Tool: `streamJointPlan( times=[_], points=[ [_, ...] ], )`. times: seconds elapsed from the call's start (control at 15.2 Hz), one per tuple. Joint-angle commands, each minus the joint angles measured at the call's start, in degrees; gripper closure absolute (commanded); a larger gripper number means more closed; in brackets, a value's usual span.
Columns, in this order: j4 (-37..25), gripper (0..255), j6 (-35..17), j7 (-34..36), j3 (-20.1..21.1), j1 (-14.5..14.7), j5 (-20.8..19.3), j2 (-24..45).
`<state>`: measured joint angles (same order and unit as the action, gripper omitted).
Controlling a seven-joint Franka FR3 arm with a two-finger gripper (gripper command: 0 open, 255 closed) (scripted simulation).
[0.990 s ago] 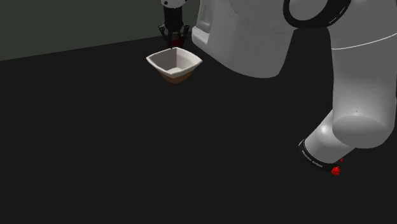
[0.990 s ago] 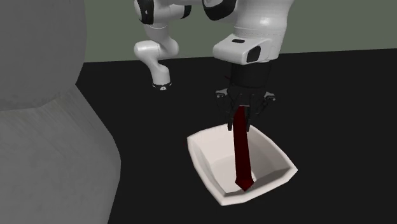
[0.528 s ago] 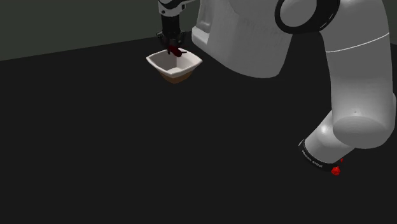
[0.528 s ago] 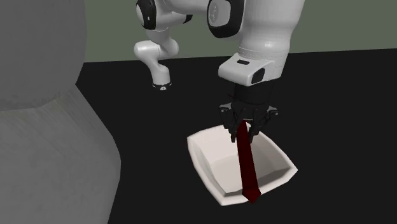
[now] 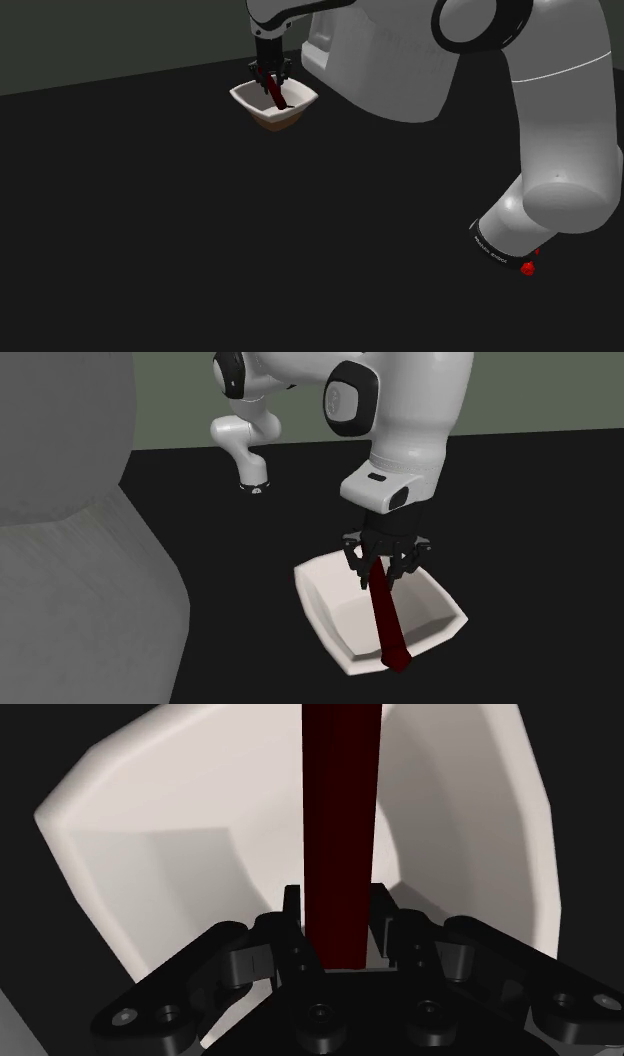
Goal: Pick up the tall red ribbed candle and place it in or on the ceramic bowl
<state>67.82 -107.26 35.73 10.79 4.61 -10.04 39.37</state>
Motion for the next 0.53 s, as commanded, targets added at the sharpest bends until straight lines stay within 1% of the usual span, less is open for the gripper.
streamJointPlan(
  times=[0.0,0.26,0.33,0.46],
  points=[
    [0.23,255,-0.16,0.05,-0.01,0.01,-0.01,0.18],
    [0.23,255,-0.16,0.05,0.00,0.01,-0.02,0.18],
    [0.23,0,-0.14,0.04,0.00,0.00,-0.01,0.16],
    [0.52,0,-0.25,0.06,0.01,-0.02,0.00,-0.01]
  ],
)
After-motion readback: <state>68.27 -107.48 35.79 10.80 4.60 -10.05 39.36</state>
